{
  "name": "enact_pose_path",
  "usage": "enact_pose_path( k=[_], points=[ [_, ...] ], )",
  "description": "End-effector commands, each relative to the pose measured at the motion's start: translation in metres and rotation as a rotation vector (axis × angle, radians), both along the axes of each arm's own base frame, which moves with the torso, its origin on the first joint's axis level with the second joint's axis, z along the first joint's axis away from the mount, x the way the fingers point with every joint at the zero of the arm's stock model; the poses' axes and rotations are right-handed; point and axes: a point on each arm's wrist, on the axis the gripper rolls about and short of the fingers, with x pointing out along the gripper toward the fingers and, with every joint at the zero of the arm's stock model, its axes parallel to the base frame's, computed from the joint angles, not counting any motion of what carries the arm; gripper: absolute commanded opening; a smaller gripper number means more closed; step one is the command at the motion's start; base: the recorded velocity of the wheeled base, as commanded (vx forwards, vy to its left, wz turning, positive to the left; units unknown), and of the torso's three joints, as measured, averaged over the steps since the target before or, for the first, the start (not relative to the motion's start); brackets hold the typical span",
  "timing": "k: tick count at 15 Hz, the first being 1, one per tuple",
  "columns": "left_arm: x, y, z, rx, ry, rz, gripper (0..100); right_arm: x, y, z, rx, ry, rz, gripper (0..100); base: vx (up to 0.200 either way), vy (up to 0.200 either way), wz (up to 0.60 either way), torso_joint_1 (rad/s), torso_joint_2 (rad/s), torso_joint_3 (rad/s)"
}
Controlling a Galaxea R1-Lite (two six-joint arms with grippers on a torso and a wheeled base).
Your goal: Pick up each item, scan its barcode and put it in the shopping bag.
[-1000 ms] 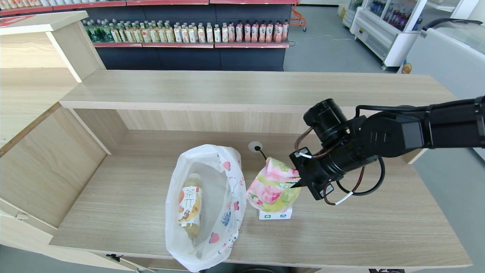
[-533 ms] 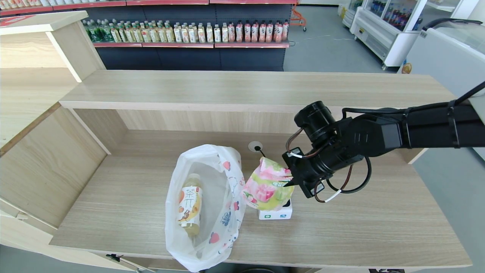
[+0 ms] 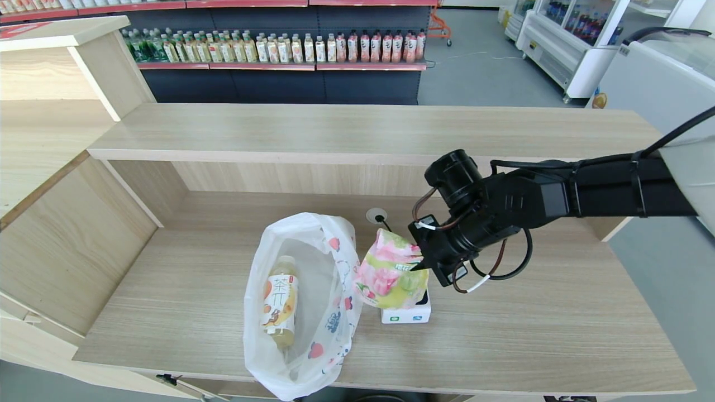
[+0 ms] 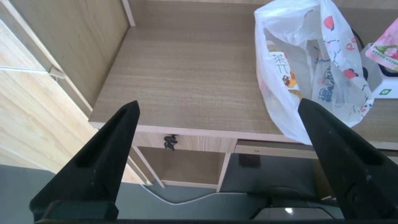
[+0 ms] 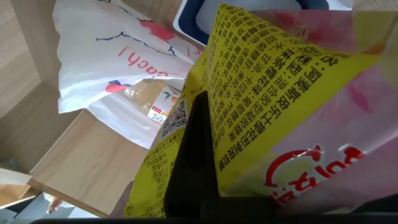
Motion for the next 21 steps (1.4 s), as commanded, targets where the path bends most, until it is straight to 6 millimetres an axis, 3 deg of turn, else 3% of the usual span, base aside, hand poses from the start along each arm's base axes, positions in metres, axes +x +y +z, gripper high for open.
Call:
enact_pose_path(
  k=[1,5,8,11,12,16,21],
  points=[
    [0.000,0.000,0.000,0.000,0.000,0.000,100,-0.001,0.000,0.002,0.004,-0.001,0.000,0,0.000,0.000,0.00,0.000,0.00,0.000],
    [0.000,0.000,0.000,0.000,0.000,0.000,100,-0.017,-0.009,0.036,0.053,-0.057,-0.006,0,0.000,0.000,0.00,0.000,0.00,0.000],
    [0.000,0.000,0.000,0.000,0.000,0.000,100,-0.062,-0.034,0.076,0.062,-0.087,0.012,0,0.000,0.000,0.00,0.000,0.00,0.000],
    [0.000,0.000,0.000,0.000,0.000,0.000,100,-0.112,-0.063,0.099,-0.025,-0.234,0.108,0,0.000,0.000,0.00,0.000,0.00,0.000],
    [0.000,0.000,0.000,0.000,0.000,0.000,100,-0.137,-0.071,0.102,-0.143,-0.337,0.187,0,0.000,0.000,0.00,0.000,0.00,0.000],
    [0.000,0.000,0.000,0.000,0.000,0.000,100,-0.155,-0.086,0.076,-0.559,-0.605,0.414,0,0.000,0.000,0.00,0.000,0.00,0.000],
    [0.000,0.000,0.000,0.000,0.000,0.000,100,-0.162,-0.091,0.083,-0.670,-0.756,0.529,0,0.000,0.000,0.00,0.000,0.00,0.000]
  ],
)
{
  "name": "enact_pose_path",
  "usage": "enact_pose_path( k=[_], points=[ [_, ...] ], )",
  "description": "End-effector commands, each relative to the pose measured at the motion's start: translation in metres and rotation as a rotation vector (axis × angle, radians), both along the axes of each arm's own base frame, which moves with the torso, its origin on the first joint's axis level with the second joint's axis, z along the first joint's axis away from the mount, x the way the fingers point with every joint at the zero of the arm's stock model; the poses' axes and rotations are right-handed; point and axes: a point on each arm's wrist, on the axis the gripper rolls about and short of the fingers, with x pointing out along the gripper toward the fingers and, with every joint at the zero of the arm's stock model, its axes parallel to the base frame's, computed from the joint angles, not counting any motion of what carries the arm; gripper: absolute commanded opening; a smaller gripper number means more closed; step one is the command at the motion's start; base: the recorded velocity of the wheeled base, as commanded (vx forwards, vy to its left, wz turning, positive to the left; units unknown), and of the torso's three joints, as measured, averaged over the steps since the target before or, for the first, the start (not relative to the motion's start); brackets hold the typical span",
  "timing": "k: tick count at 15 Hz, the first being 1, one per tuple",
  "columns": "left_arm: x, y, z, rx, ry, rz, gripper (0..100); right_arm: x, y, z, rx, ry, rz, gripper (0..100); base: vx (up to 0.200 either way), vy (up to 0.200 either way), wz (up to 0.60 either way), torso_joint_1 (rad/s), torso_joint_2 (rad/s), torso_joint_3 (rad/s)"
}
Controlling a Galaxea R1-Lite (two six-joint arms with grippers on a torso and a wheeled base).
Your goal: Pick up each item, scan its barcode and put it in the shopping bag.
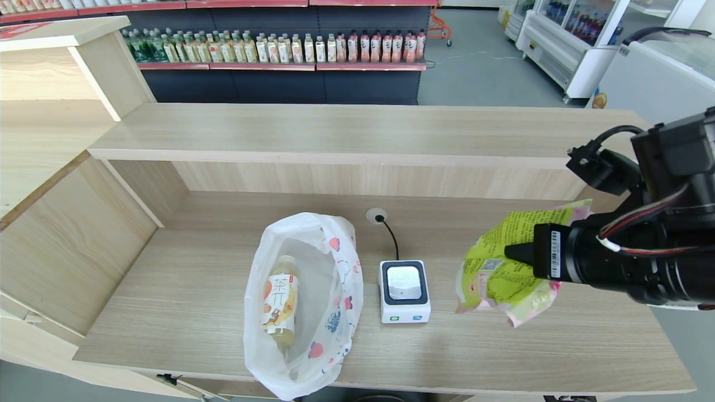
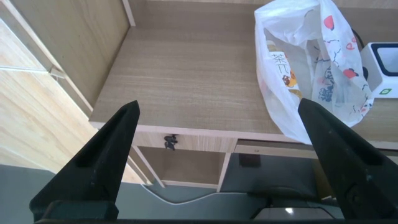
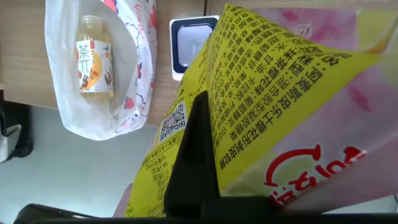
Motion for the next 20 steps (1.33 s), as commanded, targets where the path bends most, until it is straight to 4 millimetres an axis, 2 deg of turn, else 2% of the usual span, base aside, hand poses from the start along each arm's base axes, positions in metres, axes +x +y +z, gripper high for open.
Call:
enact_pose_path(
  k=[1,7,9,14,17,20],
  points=[
    [0.000,0.000,0.000,0.001,0.000,0.000,100,-0.009,-0.006,0.008,0.025,-0.030,0.011,0,0.000,0.000,0.00,0.000,0.00,0.000],
    [0.000,0.000,0.000,0.001,0.000,0.000,100,-0.006,-0.006,0.008,0.057,0.000,0.098,0,0.000,0.200,0.00,0.010,0.01,0.000],
    [0.000,0.000,0.000,0.000,0.000,0.000,100,-0.001,-0.003,0.004,0.048,0.020,0.159,0,0.000,0.000,0.00,0.000,0.00,0.000],
    [0.000,0.000,0.000,0.000,0.000,0.000,100,0.028,0.001,-0.023,-0.038,0.102,0.229,0,0.000,0.000,0.00,0.000,0.00,0.000],
    [0.000,0.000,0.000,0.000,0.000,0.000,100,0.030,0.009,-0.031,-0.003,0.112,0.365,0,0.000,0.000,0.00,0.000,0.00,0.000],
    [0.000,0.000,0.000,0.000,0.000,0.000,100,0.049,0.022,-0.050,-0.033,0.074,0.492,0,0.000,0.000,0.00,0.000,0.00,0.000]
  ],
)
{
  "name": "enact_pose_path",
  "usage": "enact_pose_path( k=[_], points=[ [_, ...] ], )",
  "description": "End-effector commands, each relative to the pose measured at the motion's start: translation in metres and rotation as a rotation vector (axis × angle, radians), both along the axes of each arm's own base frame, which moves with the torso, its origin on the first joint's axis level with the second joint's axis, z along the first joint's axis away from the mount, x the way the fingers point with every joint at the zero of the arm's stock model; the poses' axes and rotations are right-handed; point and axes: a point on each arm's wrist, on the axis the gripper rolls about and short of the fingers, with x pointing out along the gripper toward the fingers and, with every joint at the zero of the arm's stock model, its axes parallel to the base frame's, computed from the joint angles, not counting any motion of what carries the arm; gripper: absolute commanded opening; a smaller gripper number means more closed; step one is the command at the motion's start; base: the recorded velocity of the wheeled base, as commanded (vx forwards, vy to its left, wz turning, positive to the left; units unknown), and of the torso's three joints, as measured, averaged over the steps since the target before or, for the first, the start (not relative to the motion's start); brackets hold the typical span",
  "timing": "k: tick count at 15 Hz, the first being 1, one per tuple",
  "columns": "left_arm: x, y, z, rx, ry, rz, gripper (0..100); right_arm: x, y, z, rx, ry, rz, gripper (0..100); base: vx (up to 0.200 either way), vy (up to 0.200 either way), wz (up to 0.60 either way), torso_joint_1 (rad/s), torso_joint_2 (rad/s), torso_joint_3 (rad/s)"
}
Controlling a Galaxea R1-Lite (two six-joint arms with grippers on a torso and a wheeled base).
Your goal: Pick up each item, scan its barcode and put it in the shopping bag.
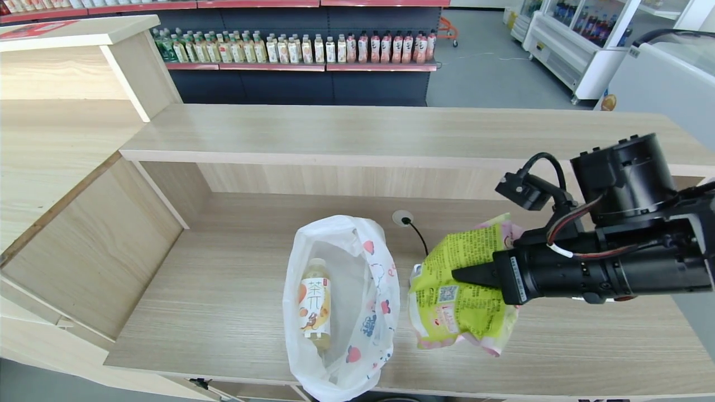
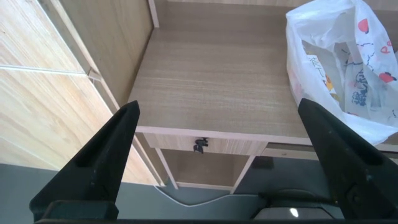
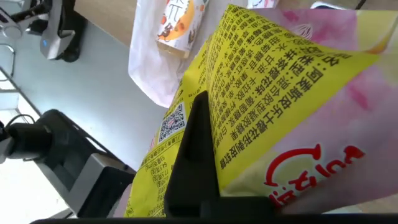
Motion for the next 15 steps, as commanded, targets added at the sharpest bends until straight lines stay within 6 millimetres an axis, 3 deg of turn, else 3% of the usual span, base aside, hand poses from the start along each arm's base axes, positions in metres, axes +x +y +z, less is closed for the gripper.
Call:
enact_pose_path(
  k=[1,6,8,15],
  points=[
    [0.000,0.000,0.000,0.000,0.000,0.000,100,0.021,0.013,-0.027,-0.058,0.011,0.035,0,0.000,0.000,0.00,0.000,0.00,0.000],
    [0.000,0.000,0.000,0.000,0.000,0.000,100,0.043,0.033,-0.056,-0.162,-0.032,0.156,0,0.000,0.000,0.00,0.000,0.00,0.000],
    [0.000,0.000,0.000,0.000,0.000,0.000,100,0.047,0.039,-0.062,-0.118,-0.016,0.230,0,0.000,0.000,0.00,0.000,0.00,0.000],
    [0.000,0.000,0.000,0.000,0.000,0.000,100,0.072,0.056,-0.092,-0.086,-0.069,0.250,0,0.000,0.000,0.00,0.000,0.00,0.000]
  ],
)
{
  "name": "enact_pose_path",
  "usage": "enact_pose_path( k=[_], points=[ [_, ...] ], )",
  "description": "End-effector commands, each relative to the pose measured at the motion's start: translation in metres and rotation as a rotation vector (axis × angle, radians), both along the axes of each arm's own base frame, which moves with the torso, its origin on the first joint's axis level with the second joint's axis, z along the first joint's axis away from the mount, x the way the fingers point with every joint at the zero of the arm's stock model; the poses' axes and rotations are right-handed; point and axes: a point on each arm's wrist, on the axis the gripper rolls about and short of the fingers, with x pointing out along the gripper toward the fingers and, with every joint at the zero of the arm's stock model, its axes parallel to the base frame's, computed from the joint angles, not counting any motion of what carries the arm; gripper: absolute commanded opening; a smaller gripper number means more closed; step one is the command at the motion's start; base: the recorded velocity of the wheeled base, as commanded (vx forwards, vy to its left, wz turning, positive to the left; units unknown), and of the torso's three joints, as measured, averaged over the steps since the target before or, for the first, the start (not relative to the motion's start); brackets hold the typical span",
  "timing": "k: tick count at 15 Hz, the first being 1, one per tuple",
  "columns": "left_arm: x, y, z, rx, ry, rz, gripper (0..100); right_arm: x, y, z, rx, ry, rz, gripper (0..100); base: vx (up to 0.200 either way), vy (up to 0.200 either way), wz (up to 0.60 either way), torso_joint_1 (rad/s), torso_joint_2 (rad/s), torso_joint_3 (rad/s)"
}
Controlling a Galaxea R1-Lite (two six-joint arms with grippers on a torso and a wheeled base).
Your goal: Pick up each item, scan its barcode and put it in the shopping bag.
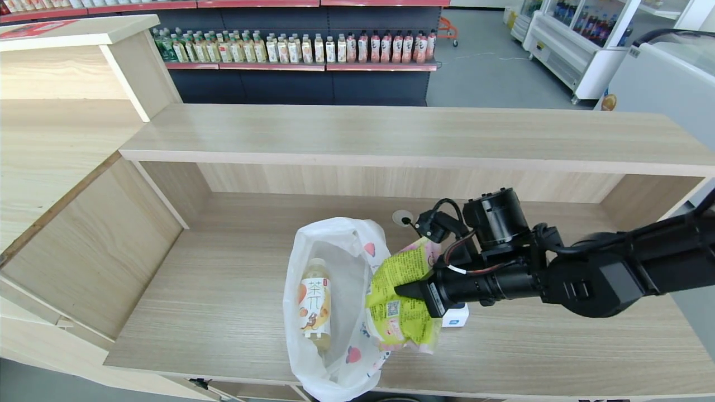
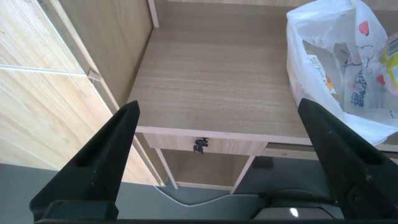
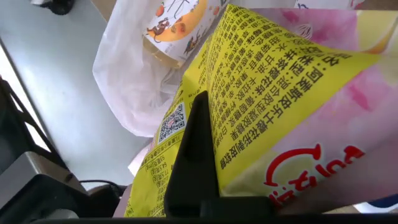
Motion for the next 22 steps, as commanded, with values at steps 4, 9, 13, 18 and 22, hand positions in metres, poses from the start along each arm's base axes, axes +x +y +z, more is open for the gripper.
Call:
enact_pose_path(
  k=[4,9,13,18,22],
  points=[
    [0.000,0.000,0.000,0.000,0.000,0.000,100,0.016,0.011,-0.020,0.009,0.012,-0.003,0,0.000,0.000,0.00,0.000,0.00,0.000],
    [0.000,0.000,0.000,0.000,0.000,0.000,100,0.024,0.019,-0.023,0.060,0.009,-0.007,0,0.000,0.000,0.00,0.000,0.00,0.000],
    [0.000,0.000,0.000,0.000,0.000,0.000,100,0.028,0.021,-0.036,0.031,0.021,-0.006,0,0.000,0.000,0.00,0.000,0.00,0.000],
    [0.000,0.000,0.000,0.000,0.000,0.000,100,0.031,0.025,-0.028,0.084,0.005,-0.017,100,0.000,0.000,0.00,0.000,0.00,0.000],
    [0.000,0.000,0.000,0.000,0.000,0.000,100,0.028,0.031,-0.005,0.232,0.000,-0.032,100,0.000,0.000,0.00,0.000,0.00,0.000]
  ],
)
